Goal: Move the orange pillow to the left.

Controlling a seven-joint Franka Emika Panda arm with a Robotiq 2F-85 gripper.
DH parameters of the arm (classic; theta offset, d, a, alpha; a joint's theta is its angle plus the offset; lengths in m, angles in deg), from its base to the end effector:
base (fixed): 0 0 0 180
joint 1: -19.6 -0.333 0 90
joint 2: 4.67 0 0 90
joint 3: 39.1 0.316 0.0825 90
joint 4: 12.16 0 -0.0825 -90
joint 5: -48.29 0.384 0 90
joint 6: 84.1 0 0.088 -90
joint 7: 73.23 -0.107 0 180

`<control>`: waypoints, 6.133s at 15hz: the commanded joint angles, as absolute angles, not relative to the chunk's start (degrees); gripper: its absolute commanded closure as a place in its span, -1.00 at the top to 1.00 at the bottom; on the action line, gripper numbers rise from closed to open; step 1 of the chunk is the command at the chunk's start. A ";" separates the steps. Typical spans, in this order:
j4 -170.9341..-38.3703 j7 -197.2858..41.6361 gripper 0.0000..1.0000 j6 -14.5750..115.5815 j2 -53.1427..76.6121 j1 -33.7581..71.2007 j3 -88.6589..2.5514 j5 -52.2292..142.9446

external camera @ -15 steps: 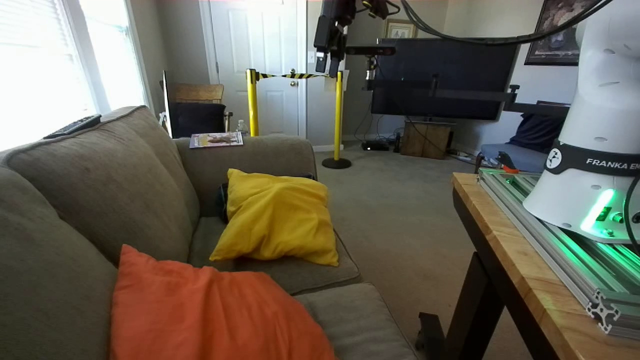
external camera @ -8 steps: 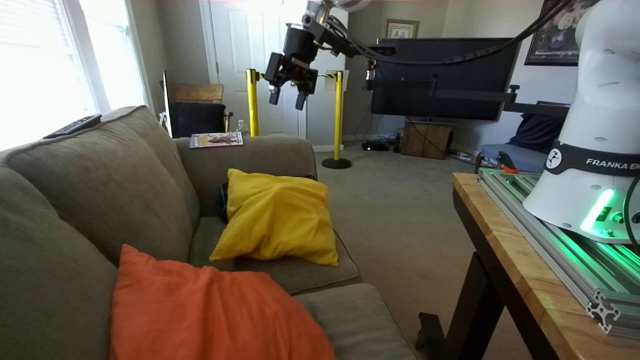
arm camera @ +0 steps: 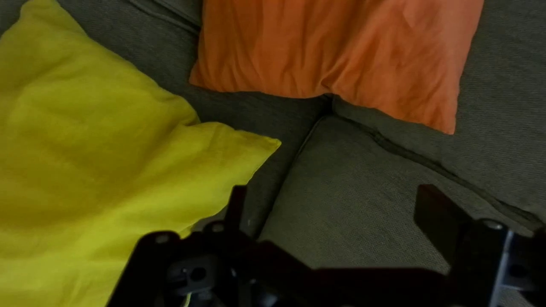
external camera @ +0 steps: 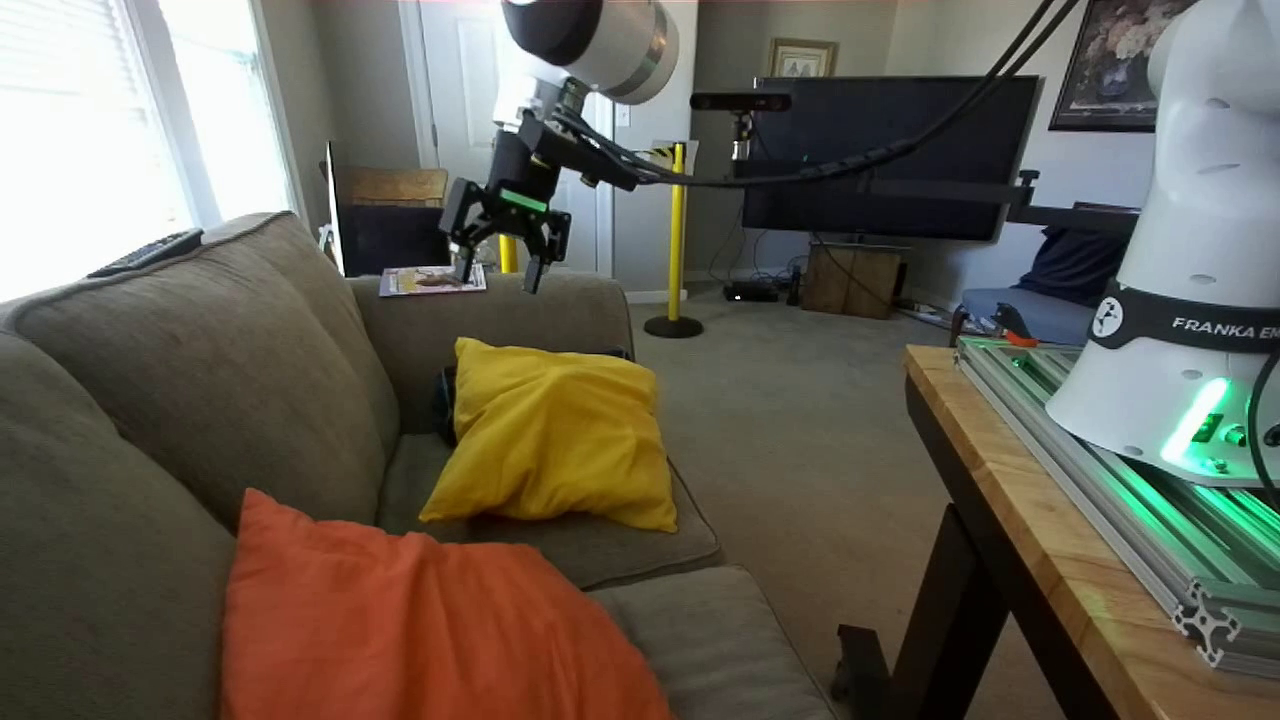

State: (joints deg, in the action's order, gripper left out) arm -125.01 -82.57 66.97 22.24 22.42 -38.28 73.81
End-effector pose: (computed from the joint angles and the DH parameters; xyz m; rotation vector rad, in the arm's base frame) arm 0.6322 -0.0334 0.2483 -2.7454 0.8053 -0.2528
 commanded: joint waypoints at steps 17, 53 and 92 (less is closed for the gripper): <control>-101.66 -85.97 1.00 66.60 45.57 23.71 -30.97 75.61; -57.27 -98.71 -0.40 43.51 74.48 13.46 -35.89 71.08; -56.25 -95.60 -0.64 51.76 80.80 15.27 -29.41 69.24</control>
State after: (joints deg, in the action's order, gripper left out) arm -55.02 -96.94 50.27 80.81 14.37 -30.49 68.37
